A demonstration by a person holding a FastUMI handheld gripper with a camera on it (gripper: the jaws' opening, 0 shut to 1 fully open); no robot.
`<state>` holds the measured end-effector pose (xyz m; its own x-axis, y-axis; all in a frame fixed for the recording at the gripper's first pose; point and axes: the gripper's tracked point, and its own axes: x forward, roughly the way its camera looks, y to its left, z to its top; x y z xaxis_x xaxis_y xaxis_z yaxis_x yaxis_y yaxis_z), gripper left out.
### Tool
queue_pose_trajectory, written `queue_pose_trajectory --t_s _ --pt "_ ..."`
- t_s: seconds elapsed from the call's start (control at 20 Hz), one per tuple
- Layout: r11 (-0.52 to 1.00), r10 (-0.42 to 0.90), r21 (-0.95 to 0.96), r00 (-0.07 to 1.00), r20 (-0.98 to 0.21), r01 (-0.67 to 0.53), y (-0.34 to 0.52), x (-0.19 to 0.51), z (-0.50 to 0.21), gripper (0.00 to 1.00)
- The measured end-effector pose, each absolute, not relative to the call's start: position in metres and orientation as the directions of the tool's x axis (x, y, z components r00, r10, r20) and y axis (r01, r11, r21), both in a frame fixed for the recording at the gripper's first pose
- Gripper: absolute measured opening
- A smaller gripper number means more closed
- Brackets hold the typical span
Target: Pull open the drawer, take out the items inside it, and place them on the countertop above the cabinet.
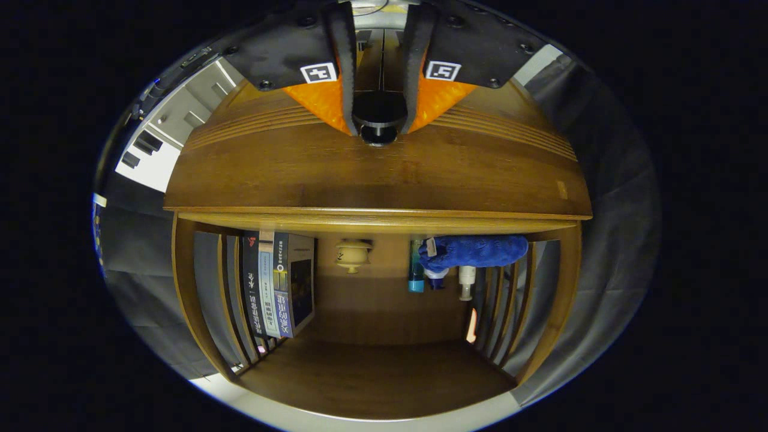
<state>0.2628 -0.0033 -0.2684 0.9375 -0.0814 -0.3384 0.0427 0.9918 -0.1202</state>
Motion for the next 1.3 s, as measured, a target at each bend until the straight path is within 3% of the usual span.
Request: queue_pose_trajectory --t_s 0.55,1.3 --pt "0.999 -0.050 -0.023 0.916 -0.399 0.044 0.008 0.195 -0.256 0.40" --pt "0.999 -0.042 -0.041 0.894 -0.446 0.026 0.019 0.123 -0.245 0.40"
